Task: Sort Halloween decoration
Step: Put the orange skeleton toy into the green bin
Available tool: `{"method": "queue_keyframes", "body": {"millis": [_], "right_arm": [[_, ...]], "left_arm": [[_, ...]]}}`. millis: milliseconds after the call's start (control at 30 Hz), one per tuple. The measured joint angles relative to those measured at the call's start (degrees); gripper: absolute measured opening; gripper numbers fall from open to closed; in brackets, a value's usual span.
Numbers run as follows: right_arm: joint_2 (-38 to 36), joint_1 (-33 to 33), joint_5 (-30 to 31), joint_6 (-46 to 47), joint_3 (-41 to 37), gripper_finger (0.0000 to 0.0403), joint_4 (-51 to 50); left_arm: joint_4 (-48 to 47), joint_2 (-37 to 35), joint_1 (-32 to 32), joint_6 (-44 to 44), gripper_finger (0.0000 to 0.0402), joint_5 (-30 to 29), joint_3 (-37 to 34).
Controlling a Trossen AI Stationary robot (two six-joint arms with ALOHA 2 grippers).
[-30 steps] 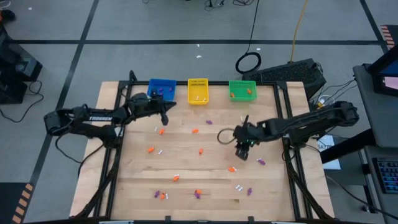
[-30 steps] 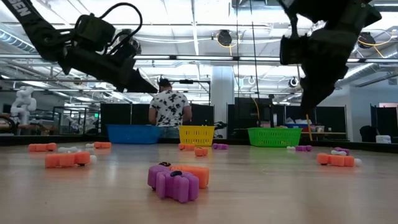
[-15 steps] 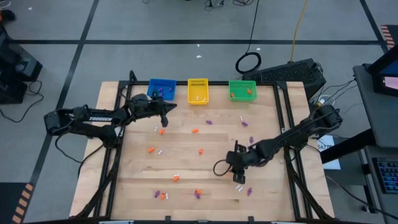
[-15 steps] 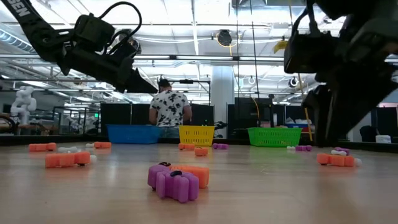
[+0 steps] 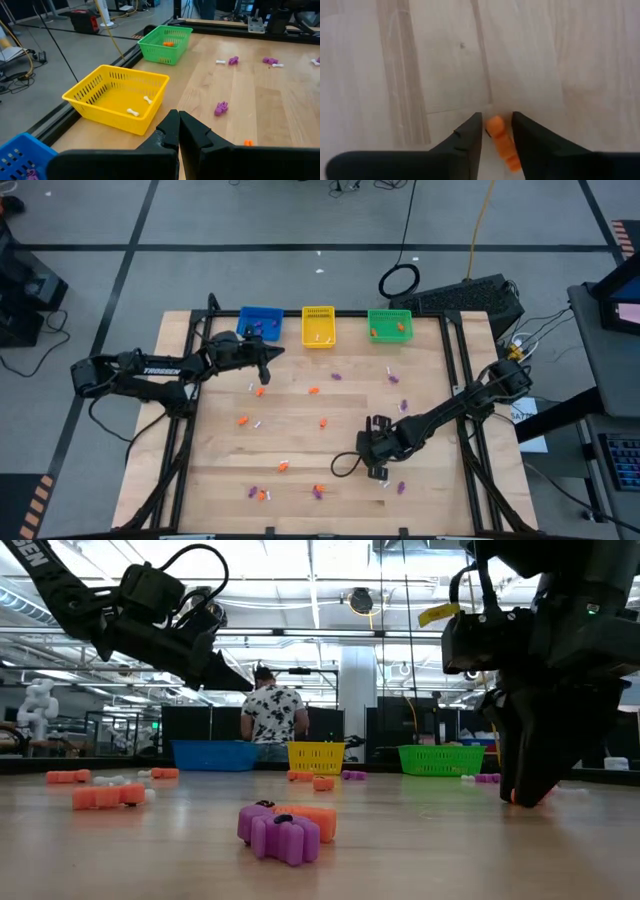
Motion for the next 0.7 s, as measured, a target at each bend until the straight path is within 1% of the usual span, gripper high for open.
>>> {"method": "queue_keyframes", "body": {"millis": [233, 300, 367, 533, 700], "right_arm": [[-1.2, -0.8, -0.7, -0.6, -0.2, 0.0029, -0.3], [-2.3, -1.1, -0.7, -1.1, -0.3, 0.0016, -0.4], [-3.9, -1.7, -0.4, -1.9, -0.4, 0.0011, -0.7], [-9.8, -4.4, 3.0, -4.8, -0.3, 0.0015, -0.6], [-16.3, -11.0, 7.8, -6.3, -0.3, 0.0016, -3.6]], "left_arm": [[-0.1, 0.0, 0.0, 0.0, 0.0006, 0.0, 0.0], [-0.1, 0.0, 0.0, 0.0, 0.0006, 0.0, 0.0], [-0.1, 0.0, 0.0, -0.1, 0.0006, 0.0, 0.0], [0.1, 0.0, 0.0, -1.2, 0.0006, 0.0, 0.0], [0.3, 0.0, 0.0, -1.5, 0.0006, 0.0, 0.0]]}}
